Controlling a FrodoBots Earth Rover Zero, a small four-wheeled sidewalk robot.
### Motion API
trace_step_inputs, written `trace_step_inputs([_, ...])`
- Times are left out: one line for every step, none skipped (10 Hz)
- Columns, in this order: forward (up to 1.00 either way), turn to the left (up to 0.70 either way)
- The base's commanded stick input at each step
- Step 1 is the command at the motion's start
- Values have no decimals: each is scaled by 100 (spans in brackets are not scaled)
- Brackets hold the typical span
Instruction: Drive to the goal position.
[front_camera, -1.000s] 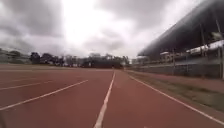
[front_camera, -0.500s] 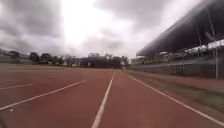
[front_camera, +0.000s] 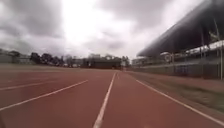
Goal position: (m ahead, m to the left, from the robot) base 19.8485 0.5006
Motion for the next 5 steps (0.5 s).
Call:
trace_step_inputs([70,0])
trace_step_inputs([70,0])
trace_step_inputs([70,0])
trace_step_inputs([70,0])
trace_step_inputs([70,0])
